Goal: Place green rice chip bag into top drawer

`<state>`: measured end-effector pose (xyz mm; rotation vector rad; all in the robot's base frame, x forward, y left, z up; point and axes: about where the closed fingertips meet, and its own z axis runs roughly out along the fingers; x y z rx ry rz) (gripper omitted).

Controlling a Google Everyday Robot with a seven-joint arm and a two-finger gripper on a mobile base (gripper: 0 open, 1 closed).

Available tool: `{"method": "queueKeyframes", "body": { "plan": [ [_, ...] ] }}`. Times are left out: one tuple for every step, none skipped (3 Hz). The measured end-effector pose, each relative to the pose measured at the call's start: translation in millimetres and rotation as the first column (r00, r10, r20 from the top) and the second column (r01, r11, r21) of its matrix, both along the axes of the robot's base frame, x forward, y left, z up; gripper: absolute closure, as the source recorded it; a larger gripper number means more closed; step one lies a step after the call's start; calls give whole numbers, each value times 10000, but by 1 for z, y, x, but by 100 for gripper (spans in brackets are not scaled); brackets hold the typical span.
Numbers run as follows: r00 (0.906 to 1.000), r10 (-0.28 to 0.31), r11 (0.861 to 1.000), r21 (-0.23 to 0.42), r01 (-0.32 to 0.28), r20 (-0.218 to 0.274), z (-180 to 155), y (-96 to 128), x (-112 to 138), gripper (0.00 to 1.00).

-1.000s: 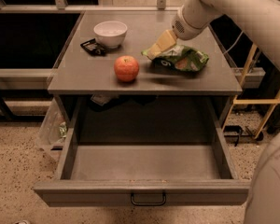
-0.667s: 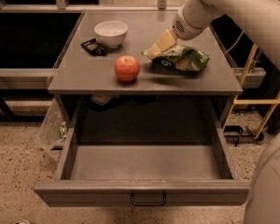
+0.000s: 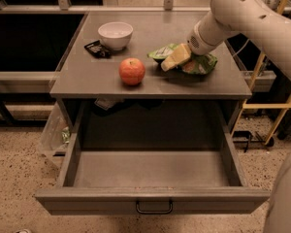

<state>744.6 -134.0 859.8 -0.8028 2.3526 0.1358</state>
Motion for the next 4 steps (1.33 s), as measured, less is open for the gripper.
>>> {"method": "queueKeyframes", "body": {
  "plan": [
    [10000, 18, 9997, 242, -19, 45, -10, -1, 6, 19],
    [9998, 106, 9990, 429, -114, 173, -9, 1, 12, 42],
    [9994, 209, 9982, 564, -224, 267, -7, 3, 15, 65],
    [9994, 237, 9978, 619, -253, 269, -4, 4, 14, 89]
  ]
}}
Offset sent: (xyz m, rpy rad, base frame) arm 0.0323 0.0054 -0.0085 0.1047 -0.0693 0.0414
